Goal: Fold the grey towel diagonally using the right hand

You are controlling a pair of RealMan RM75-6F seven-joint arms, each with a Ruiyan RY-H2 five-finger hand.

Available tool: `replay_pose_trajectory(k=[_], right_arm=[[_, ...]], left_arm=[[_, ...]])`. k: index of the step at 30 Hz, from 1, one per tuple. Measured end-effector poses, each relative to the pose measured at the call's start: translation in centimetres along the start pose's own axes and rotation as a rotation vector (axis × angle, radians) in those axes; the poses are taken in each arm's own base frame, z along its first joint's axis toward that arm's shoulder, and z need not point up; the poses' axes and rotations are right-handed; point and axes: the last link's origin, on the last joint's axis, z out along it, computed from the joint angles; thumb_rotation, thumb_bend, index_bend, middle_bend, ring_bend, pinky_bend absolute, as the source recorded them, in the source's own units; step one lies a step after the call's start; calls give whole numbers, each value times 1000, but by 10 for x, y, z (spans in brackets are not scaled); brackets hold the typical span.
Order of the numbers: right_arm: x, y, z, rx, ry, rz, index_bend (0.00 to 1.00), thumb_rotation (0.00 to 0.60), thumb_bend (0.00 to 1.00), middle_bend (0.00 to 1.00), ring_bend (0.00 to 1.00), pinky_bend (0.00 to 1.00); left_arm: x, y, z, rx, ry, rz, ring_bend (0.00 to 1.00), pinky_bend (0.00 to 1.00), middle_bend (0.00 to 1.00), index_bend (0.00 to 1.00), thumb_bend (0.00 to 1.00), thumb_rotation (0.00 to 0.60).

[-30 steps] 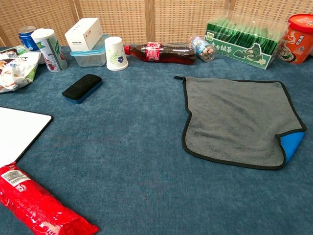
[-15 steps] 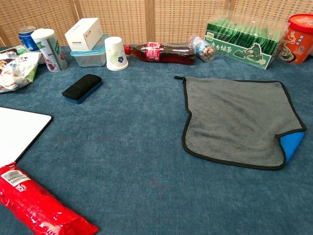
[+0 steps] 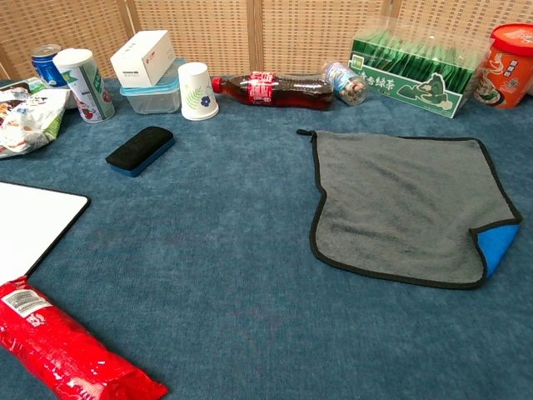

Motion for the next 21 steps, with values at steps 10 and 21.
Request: replay_pose_trajectory(k=[10,21], right_arm=[[-5,-9,22,69,-114,20,138,600,562,0,0,71],[-3,-17,34,113,-209,13,49,600,464,0,0,69]], left_arm=[[0,-1,2,5,-2,0,0,0,0,112,113,600],[2,-3,1,8,2,-7,0,0,0,112,113,600]])
